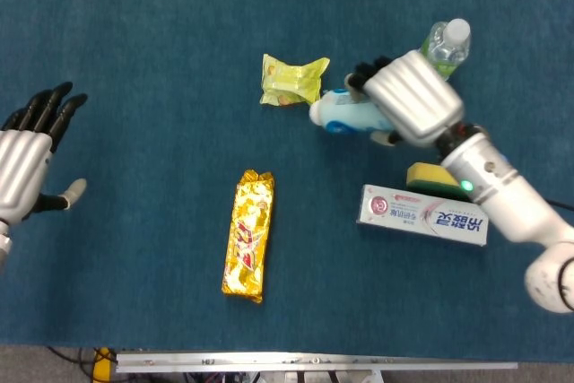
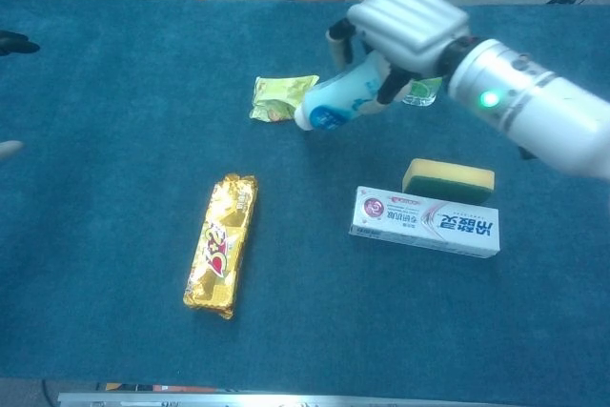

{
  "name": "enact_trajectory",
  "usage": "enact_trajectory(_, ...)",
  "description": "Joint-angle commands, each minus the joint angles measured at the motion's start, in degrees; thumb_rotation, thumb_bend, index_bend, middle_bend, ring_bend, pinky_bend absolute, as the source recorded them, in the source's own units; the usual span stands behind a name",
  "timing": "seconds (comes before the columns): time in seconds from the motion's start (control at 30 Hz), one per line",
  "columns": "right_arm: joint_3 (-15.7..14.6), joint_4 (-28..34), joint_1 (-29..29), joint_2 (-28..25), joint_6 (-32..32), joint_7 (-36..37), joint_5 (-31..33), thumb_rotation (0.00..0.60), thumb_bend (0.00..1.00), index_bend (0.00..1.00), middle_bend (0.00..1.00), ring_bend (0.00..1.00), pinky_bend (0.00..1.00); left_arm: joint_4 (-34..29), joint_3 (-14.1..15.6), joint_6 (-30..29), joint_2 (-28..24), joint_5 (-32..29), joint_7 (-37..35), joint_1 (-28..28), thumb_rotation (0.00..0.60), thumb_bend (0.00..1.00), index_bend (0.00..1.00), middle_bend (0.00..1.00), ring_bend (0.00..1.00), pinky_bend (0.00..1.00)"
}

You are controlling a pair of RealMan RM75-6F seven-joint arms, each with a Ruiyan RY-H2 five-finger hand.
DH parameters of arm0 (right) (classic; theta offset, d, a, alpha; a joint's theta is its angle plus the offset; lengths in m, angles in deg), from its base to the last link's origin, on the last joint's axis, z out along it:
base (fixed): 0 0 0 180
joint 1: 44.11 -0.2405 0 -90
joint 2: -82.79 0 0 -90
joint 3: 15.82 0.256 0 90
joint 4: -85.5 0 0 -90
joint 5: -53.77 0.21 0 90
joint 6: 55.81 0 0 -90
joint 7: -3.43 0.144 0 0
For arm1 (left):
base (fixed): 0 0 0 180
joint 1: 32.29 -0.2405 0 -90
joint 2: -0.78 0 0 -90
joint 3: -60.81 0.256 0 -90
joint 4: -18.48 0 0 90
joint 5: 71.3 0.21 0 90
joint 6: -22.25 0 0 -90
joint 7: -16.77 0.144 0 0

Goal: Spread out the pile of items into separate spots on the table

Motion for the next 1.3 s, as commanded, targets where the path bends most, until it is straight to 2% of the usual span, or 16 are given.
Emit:
enact_trajectory(0.03, -0.92, 1.01, 1.6, -2.22, -0.88, 0.36, -1.18, 0.6, 0.11, 0.5, 0.48, 0.58, 0.68, -0.1, -0.06, 0.26, 0.07, -0.04, 0.14, 0.08, 0.6, 0.26, 0.0, 0.0, 0.0, 0.16)
enact_trajectory(0.4, -2.39, 5.57, 7.4, -10.54, -5.05, 7.23, -9.58, 0.6, 0.11, 0.5, 0.49, 0.58, 0.68, -0.18, -0.51, 1.21, 0.58, -0.56, 0.96, 0.5, 0.6, 0.26, 0.0, 0.0, 0.0, 0.16)
enact_trajectory(0.57, -3.67, 4.36, 9.28, -12.14, -4.99, 7.35, -11.32, 0.6, 0.11, 0.5, 0.49, 0.58, 0.68, 0.12, -0.72, 1.99, 1.37, -0.75, 1.15, 0.96, 0.6, 0.26, 0.0, 0.0, 0.0, 0.16)
enact_trajectory(0.87, -3.15, -2.32, 9.36, -7.76, -1.93, 3.6, -10.37, 0.6, 0.11, 0.5, 0.49, 0.58, 0.68, 0.34, -1.1, 2.89, 2.66, -1.17, 1.95, 1.71, 0.6, 0.26, 0.0, 0.0, 0.0, 0.16)
enact_trajectory(1.3, 2.14, -9.38, 6.62, 1.68, 0.17, 0.45, -7.14, 0.6, 0.1, 0.5, 0.49, 0.57, 0.68, 0.81, -1.35, 3.55, 2.81, -2.09, 1.83, 2.08, 0.6, 0.26, 0.0, 0.0, 0.0, 0.16)
